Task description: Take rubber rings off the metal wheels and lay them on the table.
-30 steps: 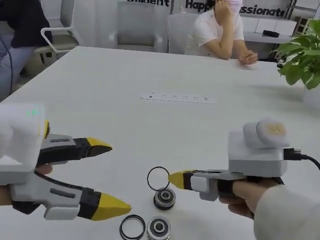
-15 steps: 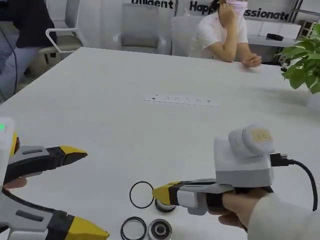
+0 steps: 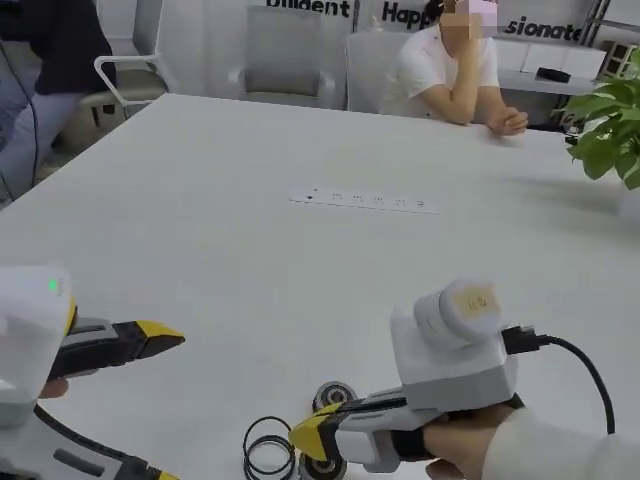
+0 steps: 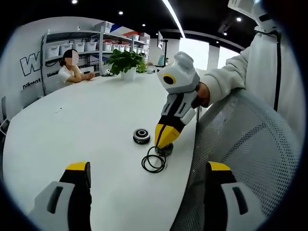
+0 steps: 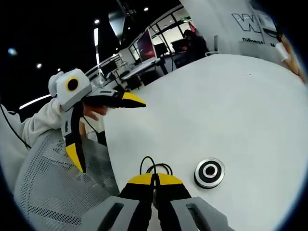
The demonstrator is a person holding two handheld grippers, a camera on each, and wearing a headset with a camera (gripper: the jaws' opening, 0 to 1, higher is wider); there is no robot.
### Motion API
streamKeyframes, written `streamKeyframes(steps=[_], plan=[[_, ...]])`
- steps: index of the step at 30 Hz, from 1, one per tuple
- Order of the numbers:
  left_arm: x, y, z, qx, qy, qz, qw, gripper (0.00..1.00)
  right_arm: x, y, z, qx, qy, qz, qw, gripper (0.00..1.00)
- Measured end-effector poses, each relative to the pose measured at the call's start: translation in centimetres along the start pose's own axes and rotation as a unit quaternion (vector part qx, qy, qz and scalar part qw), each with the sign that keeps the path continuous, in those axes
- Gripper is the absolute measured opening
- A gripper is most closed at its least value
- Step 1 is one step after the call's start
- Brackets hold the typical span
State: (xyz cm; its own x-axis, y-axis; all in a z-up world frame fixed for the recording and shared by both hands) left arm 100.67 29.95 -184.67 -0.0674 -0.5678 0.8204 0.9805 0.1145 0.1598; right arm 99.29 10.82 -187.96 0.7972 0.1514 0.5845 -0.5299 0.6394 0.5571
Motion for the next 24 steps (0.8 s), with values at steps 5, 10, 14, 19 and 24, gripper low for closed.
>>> streamKeyframes(steps=[5, 10, 14, 19, 24], plan=[[-0.29, -0.64, -0.46, -0.022, 0.017, -0.005, 0.9996, 0.98, -0.25, -0.10, -0.40, -0.010, 0.012, 0.019, 0.9997, 0.00], [-0.32, -0.53, -0.31, -0.019, 0.016, -0.001, 0.9997, 0.98, -0.24, -0.40, -0.38, -0.018, 0.011, 0.025, 0.9995, 0.00], [-0.38, -0.62, -0.32, -0.021, 0.018, 0.000, 0.9996, 0.97, -0.33, -0.57, -0.45, -0.020, 0.012, 0.021, 0.9995, 0.00], [-0.51, -0.72, -0.36, -0.024, 0.024, -0.002, 0.9994, 0.96, -0.39, -0.28, -0.59, -0.022, 0.015, 0.039, 0.9989, 0.00], [-0.61, -0.76, -0.37, -0.025, 0.027, -0.001, 0.9993, 0.96, -0.34, -0.39, -0.68, -0.029, 0.014, 0.055, 0.9979, 0.00]])
Point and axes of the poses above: the centre of the closed fingertips' face, and the gripper's own axes: z roughly backward along the fingers, y roughly to its left, x roughly out of its top, the point moved 9 cm from there along z, roughly backward along the fingers, and after that the axes turned 14 degrees about -z, right-handed, at the moved point
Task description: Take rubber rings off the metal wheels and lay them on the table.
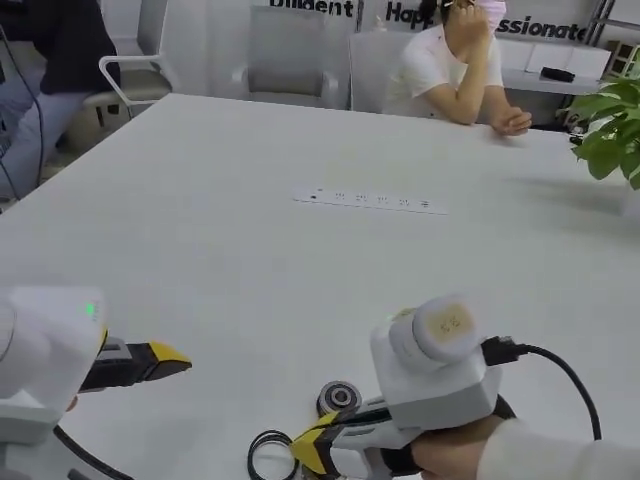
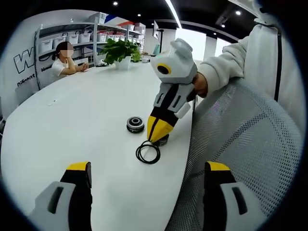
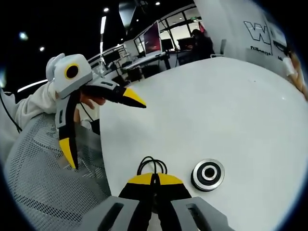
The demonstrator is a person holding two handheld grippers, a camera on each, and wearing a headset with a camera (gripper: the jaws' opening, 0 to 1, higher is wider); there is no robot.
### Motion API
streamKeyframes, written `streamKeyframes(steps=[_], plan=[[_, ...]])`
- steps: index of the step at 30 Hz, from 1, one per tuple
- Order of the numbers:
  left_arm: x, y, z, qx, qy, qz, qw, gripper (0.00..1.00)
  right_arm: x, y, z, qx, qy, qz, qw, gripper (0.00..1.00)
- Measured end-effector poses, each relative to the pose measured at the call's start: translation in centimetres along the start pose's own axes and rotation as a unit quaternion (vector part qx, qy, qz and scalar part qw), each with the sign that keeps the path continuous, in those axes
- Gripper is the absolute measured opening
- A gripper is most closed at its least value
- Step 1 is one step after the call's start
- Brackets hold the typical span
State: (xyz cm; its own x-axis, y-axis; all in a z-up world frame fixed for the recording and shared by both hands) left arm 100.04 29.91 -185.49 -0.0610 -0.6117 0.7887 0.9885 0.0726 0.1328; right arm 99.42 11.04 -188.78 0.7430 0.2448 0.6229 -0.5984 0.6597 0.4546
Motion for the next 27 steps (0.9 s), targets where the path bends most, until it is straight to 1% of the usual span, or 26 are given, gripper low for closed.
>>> streamKeyframes(steps=[4, 8, 13, 16, 19, 23, 25, 27], plan=[[0.0, 0.0, 0.0, 0.000, 0.001, 0.001, 1.0000, 0.95, 0.0, -0.1, 0.0, -0.002, 0.001, 0.007, 1.0000, 0.00], [-0.1, 0.0, 0.0, 0.001, 0.002, 0.001, 1.0000, 0.95, 0.1, -0.1, 0.0, -0.004, 0.001, 0.012, 0.9999, 0.03], [-0.1, 0.1, 0.0, 0.002, 0.002, 0.001, 1.0000, 0.94, 0.1, -0.2, 0.2, -0.008, 0.000, 0.018, 0.9998, 0.04], [0.0, 0.1, 0.1, 0.003, 0.002, 0.000, 1.0000, 0.94, 0.4, -0.3, 0.4, -0.007, -0.008, 0.013, 0.9999, 0.04], [0.0, 0.1, 0.1, 0.006, 0.001, 0.000, 1.0000, 0.94, 0.9, -0.7, 1.0, -0.010, -0.025, 0.002, 0.9997, 0.04], [0.1, 0.2, 0.1, 0.008, -0.002, -0.002, 1.0000, 0.94, 1.3, -1.3, 1.6, -0.020, -0.044, -0.010, 0.9988, 0.05], [0.3, 0.2, 0.2, 0.010, -0.006, -0.004, 0.9999, 0.93, 1.6, -1.6, 1.9, -0.022, -0.055, -0.019, 0.9981, 0.05], [0.6, 0.4, 0.3, 0.016, -0.014, -0.007, 0.9997, 0.92, 1.7, -1.9, 2.2, -0.025, -0.063, -0.023, 0.9975, 0.05]])
Point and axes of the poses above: the centre of the closed fingertips' face, and the gripper's own axes: z roughly backward along the fingers, y roughly to its left, x roughly out of its top, the point moved 9 cm from there along z, roughly backward along the fingers, and after that the axes turned 14 degrees about -z, right-handed, at the moved point
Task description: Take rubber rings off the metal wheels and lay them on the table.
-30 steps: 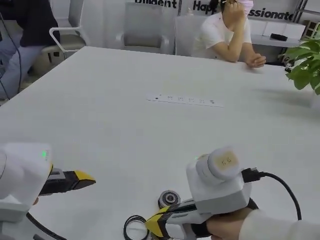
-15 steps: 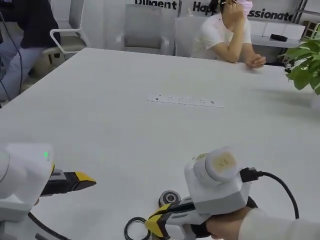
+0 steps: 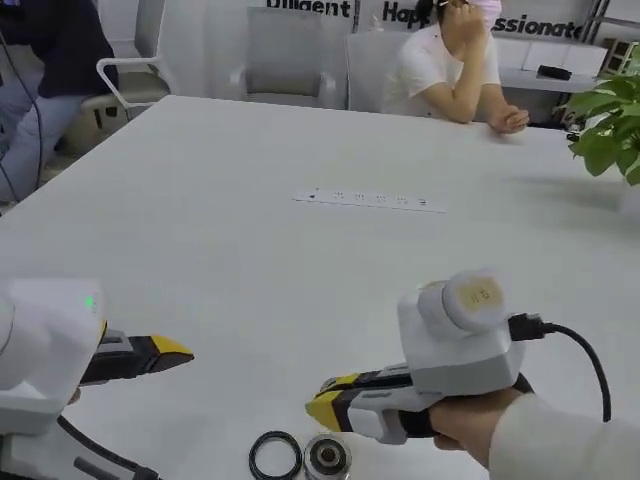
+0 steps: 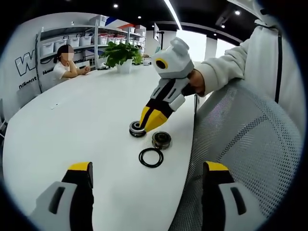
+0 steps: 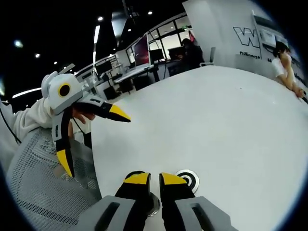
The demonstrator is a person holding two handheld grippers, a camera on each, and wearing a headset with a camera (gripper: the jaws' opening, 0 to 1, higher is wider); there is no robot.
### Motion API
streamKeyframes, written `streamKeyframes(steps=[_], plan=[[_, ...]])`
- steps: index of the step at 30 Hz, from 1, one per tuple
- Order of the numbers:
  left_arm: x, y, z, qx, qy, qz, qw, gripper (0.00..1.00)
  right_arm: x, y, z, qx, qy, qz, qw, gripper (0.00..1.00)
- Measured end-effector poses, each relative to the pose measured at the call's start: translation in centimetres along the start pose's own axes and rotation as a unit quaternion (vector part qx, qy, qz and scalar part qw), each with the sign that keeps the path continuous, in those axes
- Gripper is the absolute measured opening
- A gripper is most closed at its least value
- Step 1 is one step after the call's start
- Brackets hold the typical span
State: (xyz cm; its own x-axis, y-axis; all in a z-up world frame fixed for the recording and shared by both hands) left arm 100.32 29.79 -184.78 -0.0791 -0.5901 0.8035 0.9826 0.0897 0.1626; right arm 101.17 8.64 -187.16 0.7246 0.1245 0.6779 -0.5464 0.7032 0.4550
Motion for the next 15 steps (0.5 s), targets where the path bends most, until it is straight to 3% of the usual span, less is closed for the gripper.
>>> streamKeyframes(steps=[7, 15], plan=[[1.6, 0.3, 0.1, 0.009, -0.020, -0.023, 0.9995, 0.92, 0.6, -1.4, 1.1, -0.016, -0.030, -0.017, 0.9993, 0.06], [4.8, 0.8, 0.2, 0.005, -0.060, -0.055, 0.9967, 0.92, 0.3, -2.8, 1.8, -0.033, -0.037, -0.026, 0.9984, 0.08]])
Point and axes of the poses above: the centre of the closed fingertips' face, and the gripper's own axes: z roughly backward along the fingers, y roughly to its left, x roughly out of its top, the point moved 9 cm from there along z, roughly backward along the fingers, and after that the axes turned 14 degrees about -z, right-handed, at the moved point
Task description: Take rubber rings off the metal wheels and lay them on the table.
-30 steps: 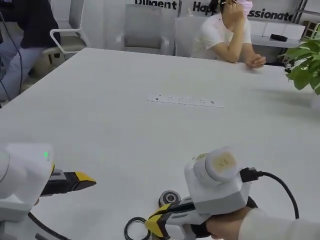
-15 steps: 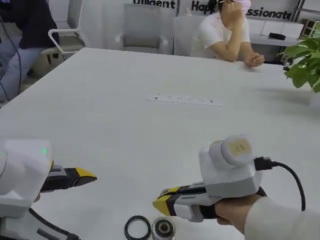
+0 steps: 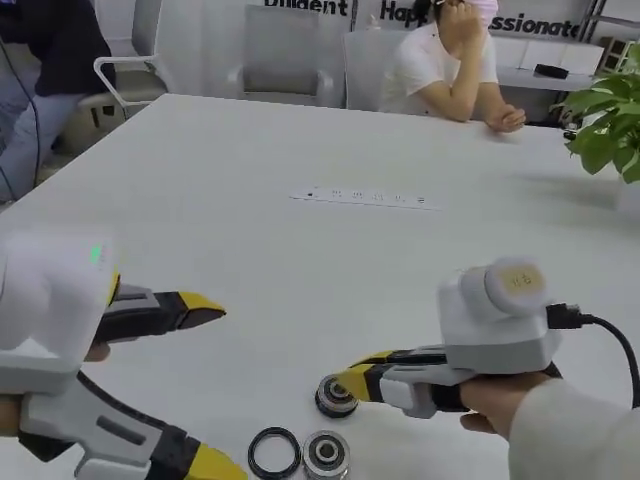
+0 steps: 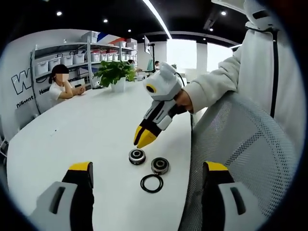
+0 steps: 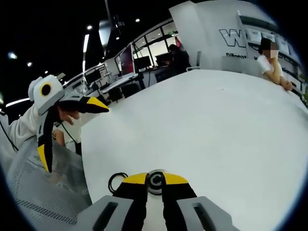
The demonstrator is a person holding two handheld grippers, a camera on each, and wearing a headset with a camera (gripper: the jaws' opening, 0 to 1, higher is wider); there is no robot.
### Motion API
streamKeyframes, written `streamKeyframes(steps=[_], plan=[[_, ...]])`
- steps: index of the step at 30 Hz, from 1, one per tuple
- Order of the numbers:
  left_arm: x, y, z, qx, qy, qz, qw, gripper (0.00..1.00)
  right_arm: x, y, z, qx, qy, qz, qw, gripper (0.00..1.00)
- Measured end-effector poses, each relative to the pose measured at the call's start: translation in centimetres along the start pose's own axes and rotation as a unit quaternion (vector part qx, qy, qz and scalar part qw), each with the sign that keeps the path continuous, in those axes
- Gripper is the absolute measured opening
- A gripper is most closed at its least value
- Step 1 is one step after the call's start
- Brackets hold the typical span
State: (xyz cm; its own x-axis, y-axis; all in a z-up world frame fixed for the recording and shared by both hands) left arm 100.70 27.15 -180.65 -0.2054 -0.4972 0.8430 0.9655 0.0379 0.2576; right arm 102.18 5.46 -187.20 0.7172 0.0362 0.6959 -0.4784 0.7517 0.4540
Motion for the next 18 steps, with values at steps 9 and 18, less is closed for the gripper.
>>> streamKeyframes(steps=[9, 18], plan=[[3.0, 3.1, -2.0, 0.000, -0.002, -0.073, 0.9973, 0.89, -0.5, -0.5, 0.0, -0.002, 0.010, 0.008, 0.9999, 0.18], [3.7, 5.5, -6.1, 0.019, -0.006, -0.081, 0.9965, 0.78, -1.3, -0.8, -0.3, -0.008, 0.035, 0.036, 0.9987, 0.19]])
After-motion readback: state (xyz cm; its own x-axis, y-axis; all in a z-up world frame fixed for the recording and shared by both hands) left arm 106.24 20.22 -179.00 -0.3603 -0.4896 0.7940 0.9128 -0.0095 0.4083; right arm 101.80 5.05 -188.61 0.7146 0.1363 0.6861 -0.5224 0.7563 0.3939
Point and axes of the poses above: the centre of the closed fingertips' face, and the gripper's own axes: z roughly backward along the fingers, y roughly to its left, x roughly out of its top, the point moved 9 cm from there along z, roughly backward along the fingers, and after that the axes turned 14 degrees about -z, right-handed, at the moved point
